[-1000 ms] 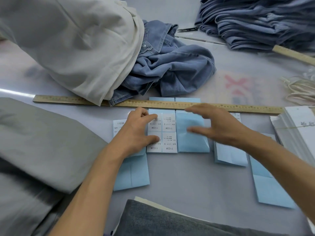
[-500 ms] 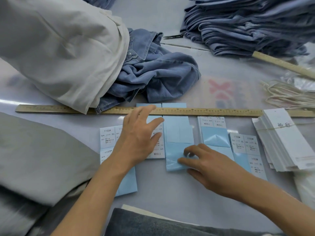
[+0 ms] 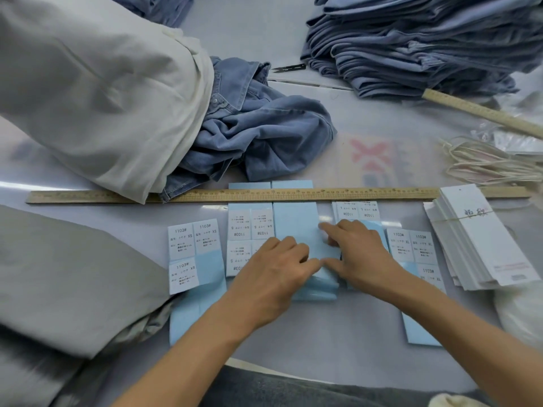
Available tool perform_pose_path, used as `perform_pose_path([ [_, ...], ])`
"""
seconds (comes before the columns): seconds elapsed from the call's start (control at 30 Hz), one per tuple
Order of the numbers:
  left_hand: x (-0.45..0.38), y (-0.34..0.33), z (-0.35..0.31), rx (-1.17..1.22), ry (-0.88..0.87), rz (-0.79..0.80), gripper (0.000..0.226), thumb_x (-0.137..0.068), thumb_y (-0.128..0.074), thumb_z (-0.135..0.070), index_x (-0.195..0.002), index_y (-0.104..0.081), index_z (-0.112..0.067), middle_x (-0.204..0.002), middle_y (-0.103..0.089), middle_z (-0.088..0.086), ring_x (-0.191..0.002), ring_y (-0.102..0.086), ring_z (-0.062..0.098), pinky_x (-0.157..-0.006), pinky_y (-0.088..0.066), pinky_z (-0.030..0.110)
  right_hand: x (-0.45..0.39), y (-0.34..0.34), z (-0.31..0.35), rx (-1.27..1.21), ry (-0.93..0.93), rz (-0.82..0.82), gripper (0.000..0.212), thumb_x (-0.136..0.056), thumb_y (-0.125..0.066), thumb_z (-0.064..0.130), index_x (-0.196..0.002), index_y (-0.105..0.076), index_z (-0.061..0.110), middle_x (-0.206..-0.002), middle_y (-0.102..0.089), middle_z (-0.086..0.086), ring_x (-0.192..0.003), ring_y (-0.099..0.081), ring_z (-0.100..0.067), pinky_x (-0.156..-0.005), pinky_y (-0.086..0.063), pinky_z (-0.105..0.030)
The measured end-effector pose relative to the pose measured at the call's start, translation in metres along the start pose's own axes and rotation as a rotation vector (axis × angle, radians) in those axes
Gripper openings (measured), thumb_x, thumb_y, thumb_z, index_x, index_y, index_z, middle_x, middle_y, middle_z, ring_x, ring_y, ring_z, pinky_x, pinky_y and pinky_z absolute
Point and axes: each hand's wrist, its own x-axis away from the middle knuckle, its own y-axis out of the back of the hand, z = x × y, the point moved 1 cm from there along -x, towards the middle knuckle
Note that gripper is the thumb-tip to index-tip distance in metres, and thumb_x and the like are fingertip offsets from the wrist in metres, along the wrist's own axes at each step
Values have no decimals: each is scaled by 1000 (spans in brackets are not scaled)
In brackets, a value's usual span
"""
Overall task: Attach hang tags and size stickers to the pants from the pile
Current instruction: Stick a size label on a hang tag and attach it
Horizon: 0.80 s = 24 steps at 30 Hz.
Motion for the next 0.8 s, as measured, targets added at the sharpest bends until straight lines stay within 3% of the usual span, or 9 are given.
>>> perform_pose_path([
  [0.1, -1, 6, 7, 237, 238, -11, 53, -81, -82, -25, -128, -56, -22, -114, -52, -1, -103, -49, 22, -88, -45, 38, 3, 17, 5, -63, -8, 25, 29, -90, -67, 26, -118, -65, 29, -99, -50, 8, -109, -50, -19, -93, -40, -37],
  [0.17, 0, 14, 9, 446, 468, -31, 67, -81, -78, -50, -135, -44, -29, -117, -46, -8, -105, -45, 15, -92, -42, 33, 10, 32, 7, -232, 64, -81, 13, -88, -70, 16, -97, -71, 25, -91, -55, 6, -97, -55, -19, -88, -45, -39],
  [0.27, 2, 28, 12, 513, 706, -5, 56, -81, -52, -79, -125, -42, -46, -77, -60, -12, -74, -54, 11, -69, -44, 35, 31, 61, 6, -306, 258, -493, 15, -84, -76, 2, -90, -72, 15, -85, -59, 2, -82, -54, -18, -76, -49, -36],
  [0.33, 3, 37, 8, 975, 797, -5, 55, -79, -39, -89, -113, -52, -49, -64, -69, -3, -59, -59, 13, -60, -46, 34, 51, 72, 10, -175, 388, -705, 13, -88, -70, -3, -94, -71, 9, -86, -57, -2, -80, -52, -23, -70, -45, -36],
  [0.43, 2, 42, -6, 1694, 763, -46, 51, -98, -50, -63, -128, -63, -24, -109, -76, 13, -97, -74, 27, -70, -59, 38, 76, 61, 19, 56, 559, -748, 11, -93, -61, -4, -97, -69, 3, -87, -55, -10, -77, -48, -28, -65, -41, -39],
  [0.5, 3, 45, -8, 1731, 746, -139, 29, -102, -60, -27, -129, -64, -16, -119, -74, 13, -114, -69, 33, -84, -61, 40, 85, 45, 19, 153, 619, -645, 12, -91, -66, 1, -103, -69, 5, -91, -58, -11, -79, -49, -27, -64, -45, -40],
  [0.57, 5, 45, -6, 1675, 772, -195, 29, -100, -61, -11, -127, -66, -22, -111, -75, 13, -106, -72, 30, -83, -61, 38, 89, 31, 14, 110, 589, -530, 25, -85, -79, 15, -108, -70, 11, -101, -61, -9, -88, -54, -26, -71, -53, -41],
  [0.7, 8, 43, -3, 1672, 756, -215, 34, -98, -62, -3, -125, -64, -24, -103, -77, 14, -90, -73, 22, -73, -60, 30, 91, 22, 10, -356, 342, -513, 39, -85, -77, 36, -120, -66, 24, -124, -51, 3, -113, -52, -14, -94, -47, -23],
  [0.8, 11, 39, -5, 1689, 694, -207, 43, -92, -67, 4, -125, -63, -23, -108, -77, 14, -96, -74, 24, -77, -60, 31, 85, 27, 6, -973, -50, -310, 45, -82, -83, 22, -119, -60, 34, -112, -61, 6, -97, -66, -10, -78, -55, -20],
])
